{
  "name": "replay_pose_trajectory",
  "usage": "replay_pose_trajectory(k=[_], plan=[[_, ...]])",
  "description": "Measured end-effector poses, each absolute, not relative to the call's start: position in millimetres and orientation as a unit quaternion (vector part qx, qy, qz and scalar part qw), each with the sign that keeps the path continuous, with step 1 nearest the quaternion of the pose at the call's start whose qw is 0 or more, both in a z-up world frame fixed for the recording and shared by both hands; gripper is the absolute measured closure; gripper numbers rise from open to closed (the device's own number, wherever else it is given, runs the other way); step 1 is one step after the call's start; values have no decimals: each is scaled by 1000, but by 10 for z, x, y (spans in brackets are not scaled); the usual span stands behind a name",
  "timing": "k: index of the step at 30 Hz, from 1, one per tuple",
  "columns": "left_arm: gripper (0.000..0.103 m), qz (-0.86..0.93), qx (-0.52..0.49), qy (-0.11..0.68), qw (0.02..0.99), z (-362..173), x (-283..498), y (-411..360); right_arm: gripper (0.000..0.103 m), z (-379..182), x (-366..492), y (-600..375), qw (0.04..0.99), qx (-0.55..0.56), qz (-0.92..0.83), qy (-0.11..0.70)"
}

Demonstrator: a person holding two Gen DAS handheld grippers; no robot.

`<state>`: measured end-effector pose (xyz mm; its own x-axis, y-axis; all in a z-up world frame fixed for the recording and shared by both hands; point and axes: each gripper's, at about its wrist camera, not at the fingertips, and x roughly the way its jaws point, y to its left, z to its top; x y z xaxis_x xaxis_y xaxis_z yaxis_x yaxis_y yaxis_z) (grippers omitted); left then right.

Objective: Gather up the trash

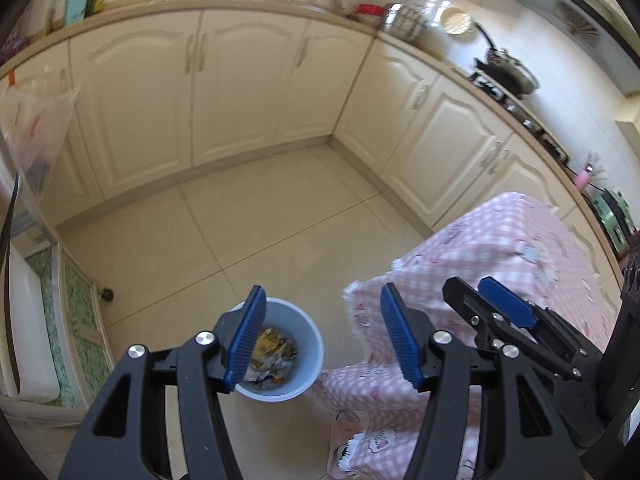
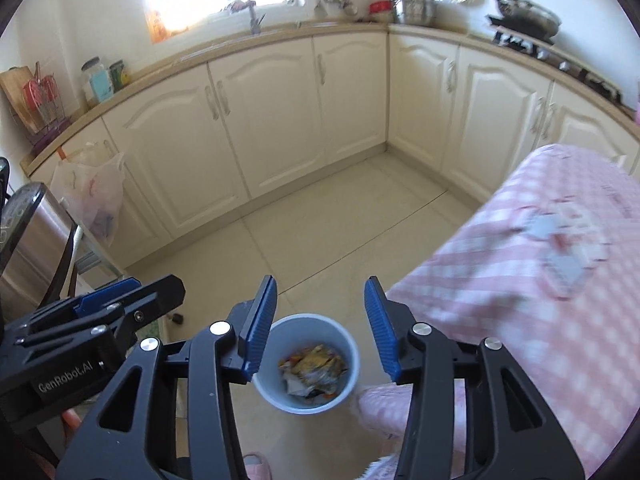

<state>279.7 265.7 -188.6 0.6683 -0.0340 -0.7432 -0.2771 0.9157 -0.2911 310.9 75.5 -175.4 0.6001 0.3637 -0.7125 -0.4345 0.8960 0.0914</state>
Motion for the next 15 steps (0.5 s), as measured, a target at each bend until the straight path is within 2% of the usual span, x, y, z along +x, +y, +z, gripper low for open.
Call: replay_pose_trajectory(k=[3, 15], plan=[[37, 58, -180, 387, 903, -1685, 2691, 2463, 52, -1575, 2952, 532, 903, -43, 211, 371], [27, 15, -112, 312, 943, -832, 1936, 1568, 30, -789, 2017, -439, 952, -25, 144, 267]])
